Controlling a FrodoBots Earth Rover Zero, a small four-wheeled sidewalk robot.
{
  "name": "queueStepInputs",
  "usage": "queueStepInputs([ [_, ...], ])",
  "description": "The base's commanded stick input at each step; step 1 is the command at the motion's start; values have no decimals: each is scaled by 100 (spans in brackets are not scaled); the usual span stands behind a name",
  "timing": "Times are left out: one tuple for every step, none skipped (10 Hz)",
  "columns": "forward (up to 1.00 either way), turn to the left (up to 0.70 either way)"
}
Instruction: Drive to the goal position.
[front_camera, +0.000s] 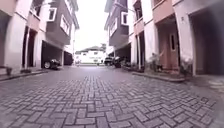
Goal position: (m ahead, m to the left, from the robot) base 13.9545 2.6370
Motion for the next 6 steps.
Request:
queueStepInputs([
  [50, 0],
  [50, 0],
  [50, 0],
  [50, 0],
  [50, 0],
  [50, 0],
])
